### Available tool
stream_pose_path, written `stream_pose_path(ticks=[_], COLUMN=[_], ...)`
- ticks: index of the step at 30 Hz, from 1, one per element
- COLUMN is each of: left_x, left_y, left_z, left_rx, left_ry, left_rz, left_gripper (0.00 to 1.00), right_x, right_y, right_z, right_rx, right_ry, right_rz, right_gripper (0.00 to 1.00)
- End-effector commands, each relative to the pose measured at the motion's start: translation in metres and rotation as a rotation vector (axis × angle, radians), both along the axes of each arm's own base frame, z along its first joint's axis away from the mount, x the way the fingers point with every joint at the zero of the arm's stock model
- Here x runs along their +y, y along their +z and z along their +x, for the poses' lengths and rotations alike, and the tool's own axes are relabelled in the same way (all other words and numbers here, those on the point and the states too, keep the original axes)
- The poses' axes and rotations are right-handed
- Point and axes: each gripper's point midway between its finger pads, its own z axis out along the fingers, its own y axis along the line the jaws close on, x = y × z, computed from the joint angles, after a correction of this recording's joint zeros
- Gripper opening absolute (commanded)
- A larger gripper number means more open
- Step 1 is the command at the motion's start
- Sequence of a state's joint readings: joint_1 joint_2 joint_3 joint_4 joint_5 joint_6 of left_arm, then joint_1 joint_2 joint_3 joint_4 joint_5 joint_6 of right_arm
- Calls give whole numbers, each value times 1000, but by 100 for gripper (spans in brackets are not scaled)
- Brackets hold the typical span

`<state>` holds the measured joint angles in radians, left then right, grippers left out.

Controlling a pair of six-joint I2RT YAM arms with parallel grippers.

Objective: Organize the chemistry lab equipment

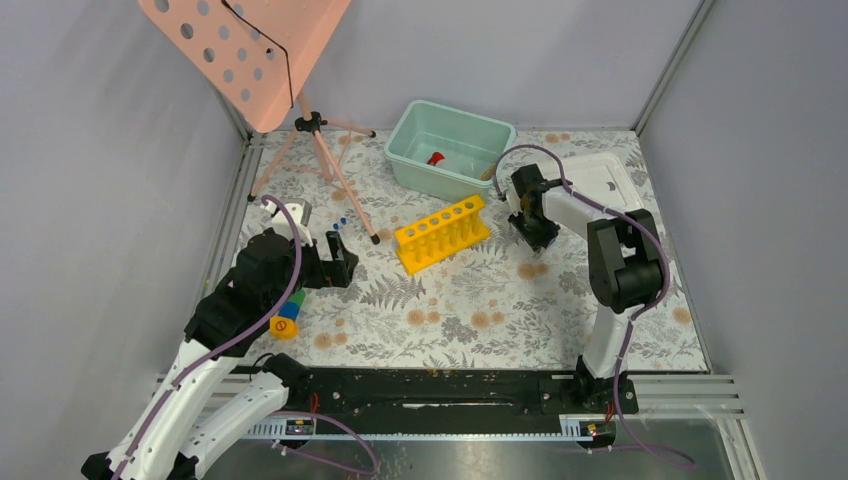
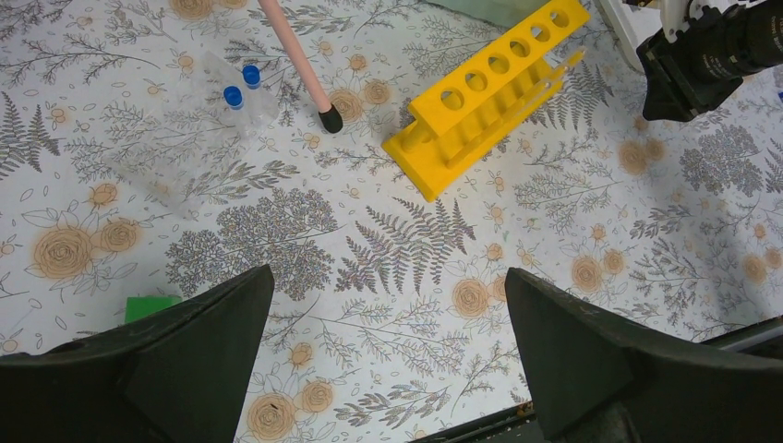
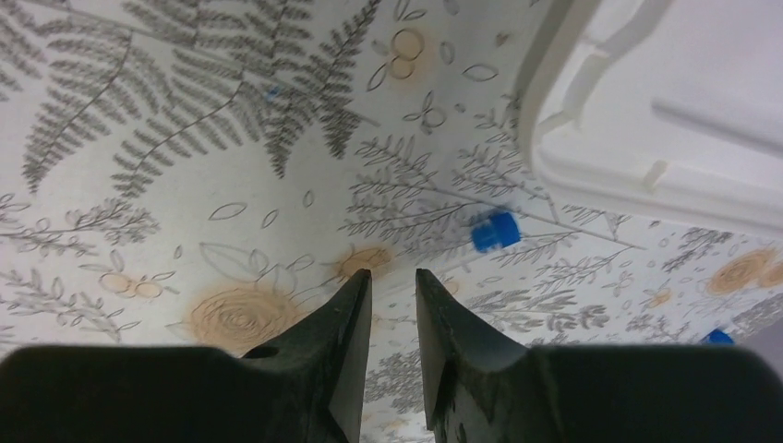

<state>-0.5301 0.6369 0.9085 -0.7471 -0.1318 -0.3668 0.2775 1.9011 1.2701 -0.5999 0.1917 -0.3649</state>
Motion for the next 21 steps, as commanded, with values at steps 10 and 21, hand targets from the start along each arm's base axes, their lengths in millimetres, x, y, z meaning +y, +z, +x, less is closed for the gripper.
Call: stream_pose_path(ticks=[10, 21], left_x=[-2, -6], left_y=[20, 20], left_z=[3, 2], left_rx=[-65, -61], left_ry=[3, -18], left_rz=[-43, -56], left_gripper=[99, 99], right_x=[37, 19], right_y=[31, 26], right_z=[-44, -9], right_rx=[-74, -317], right_ry=[-387, -1168], right_rz=[265, 245], right_gripper=[32, 42])
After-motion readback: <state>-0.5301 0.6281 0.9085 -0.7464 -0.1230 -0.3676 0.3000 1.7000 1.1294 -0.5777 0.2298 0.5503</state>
